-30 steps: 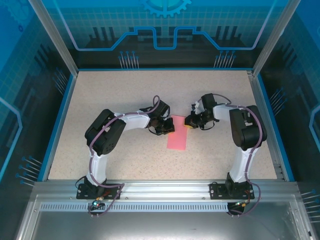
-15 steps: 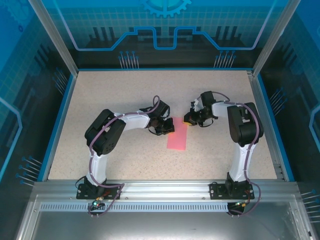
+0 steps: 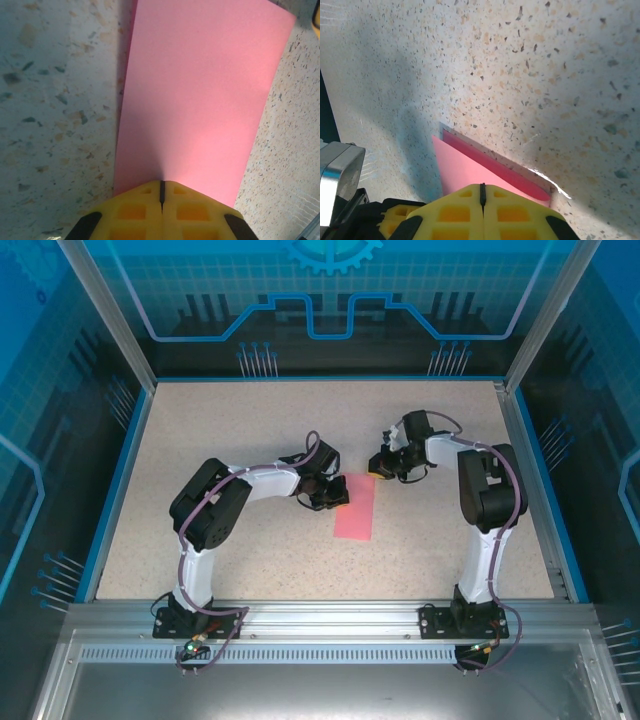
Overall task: Fold a paper plane with a square sheet of paper (pick it up from the middle)
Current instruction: Fold the square sheet of paper in half at the center of the table.
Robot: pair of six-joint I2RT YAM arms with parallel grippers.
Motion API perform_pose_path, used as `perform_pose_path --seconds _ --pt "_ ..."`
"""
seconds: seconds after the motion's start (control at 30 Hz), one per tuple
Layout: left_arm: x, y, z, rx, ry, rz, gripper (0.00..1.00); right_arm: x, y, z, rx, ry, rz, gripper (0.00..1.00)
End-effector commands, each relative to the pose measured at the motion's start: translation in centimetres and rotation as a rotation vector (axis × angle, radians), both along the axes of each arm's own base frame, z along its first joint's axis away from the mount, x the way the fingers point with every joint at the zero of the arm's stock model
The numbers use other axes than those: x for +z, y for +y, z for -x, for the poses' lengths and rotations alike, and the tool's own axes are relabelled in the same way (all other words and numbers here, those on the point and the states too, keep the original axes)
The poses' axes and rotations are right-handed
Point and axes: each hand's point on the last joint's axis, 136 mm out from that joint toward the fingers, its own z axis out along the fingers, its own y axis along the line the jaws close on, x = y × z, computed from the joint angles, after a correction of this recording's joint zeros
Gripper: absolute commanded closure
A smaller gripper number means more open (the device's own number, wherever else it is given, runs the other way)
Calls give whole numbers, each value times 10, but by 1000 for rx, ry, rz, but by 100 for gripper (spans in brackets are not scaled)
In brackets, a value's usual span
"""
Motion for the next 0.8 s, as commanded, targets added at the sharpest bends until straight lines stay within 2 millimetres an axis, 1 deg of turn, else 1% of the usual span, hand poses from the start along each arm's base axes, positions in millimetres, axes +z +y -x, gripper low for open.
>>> perform_pose_path --seconds 0.0,0.13,0.23,0.3,0.47,0.57,0.67,0.77 --pt "-32 23 27 -11 104 -135 100 -18 -11 2 -15 56 32 95" --pt "-33 24 27 -11 104 -139 100 -39 -16 8 -25 107 62 95" --pt "-33 24 27 -10 105 -136 100 -41 -17 7 -30 117 60 95" --pt "-33 24 28 -10 108 -137 100 -32 -16 4 -28 107 48 95" --pt "-34 25 28 -11 107 -140 100 6 -11 -9 -20 36 4 95" --pt "-33 24 27 -9 105 -138 100 12 -9 -13 -12 25 -3 95" --pt "-33 24 27 -9 105 -139 100 2 -9 -10 -12 53 2 94" --pt "-33 24 28 -8 107 -139 100 -15 -13 -4 -15 100 26 95"
